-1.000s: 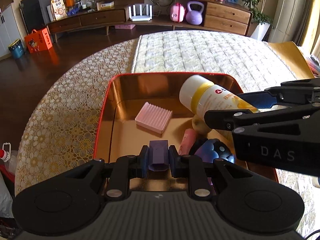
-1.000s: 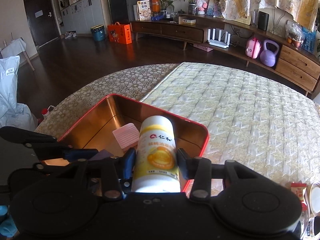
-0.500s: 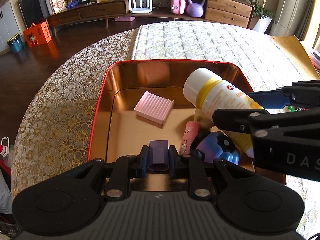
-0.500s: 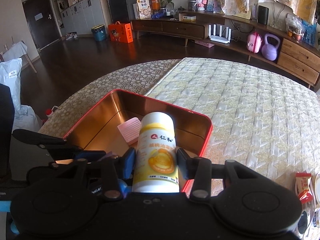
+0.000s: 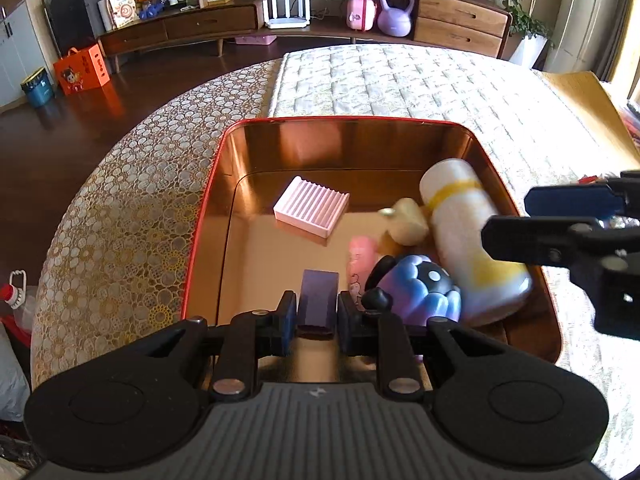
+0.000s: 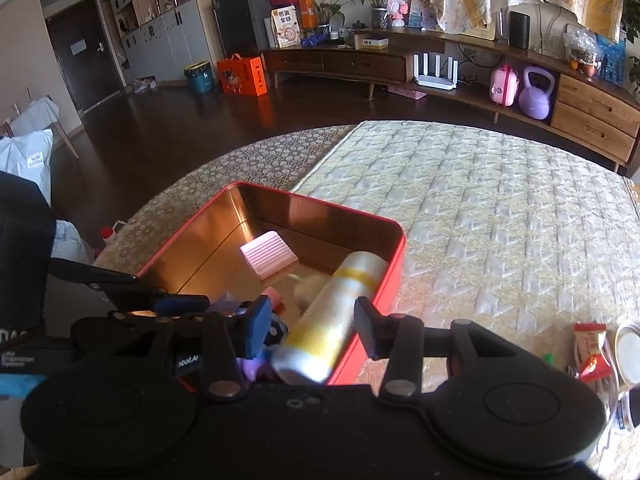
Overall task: Organize rigid objects
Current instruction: 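Carry the cap and bottle over the red tin and open both tools to release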
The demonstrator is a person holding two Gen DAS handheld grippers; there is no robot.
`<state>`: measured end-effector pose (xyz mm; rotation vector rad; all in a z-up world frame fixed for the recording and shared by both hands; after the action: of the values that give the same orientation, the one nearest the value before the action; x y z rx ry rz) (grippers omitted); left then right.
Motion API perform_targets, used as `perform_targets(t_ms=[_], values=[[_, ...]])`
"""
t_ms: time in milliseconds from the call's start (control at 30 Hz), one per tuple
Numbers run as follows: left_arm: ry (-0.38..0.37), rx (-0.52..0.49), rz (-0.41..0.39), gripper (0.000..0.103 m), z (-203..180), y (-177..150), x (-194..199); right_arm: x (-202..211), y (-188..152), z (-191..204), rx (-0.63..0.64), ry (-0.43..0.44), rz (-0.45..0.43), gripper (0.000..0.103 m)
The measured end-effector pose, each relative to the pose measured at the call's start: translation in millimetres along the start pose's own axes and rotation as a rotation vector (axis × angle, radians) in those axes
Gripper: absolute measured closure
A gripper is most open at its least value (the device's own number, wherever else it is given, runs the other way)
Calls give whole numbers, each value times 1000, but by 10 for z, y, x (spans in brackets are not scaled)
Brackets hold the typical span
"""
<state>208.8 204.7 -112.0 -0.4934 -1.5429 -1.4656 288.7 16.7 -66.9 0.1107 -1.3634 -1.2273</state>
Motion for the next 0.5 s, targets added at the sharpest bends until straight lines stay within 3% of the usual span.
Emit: perform_targets(t_ms=[233,500], values=[[-6,17,-20,77,18,-38,148,298,-106,-2,-10,37,-29,57],[-3,27,-76,76,-64,-74,419,731,-280,-77,-28,45,-90,44]])
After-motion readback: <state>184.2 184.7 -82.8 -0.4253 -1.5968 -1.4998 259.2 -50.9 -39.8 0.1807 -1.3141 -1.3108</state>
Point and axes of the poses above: each gripper's, at about its wrist camera, not at the fingertips, and x roughly against the way its jaws point, z to its left, y to its top, the point moved 1 cm from there along -x, roughly the way its jaws point, and after that the axes turned 9 degrees about y, right-handed, at the moved point
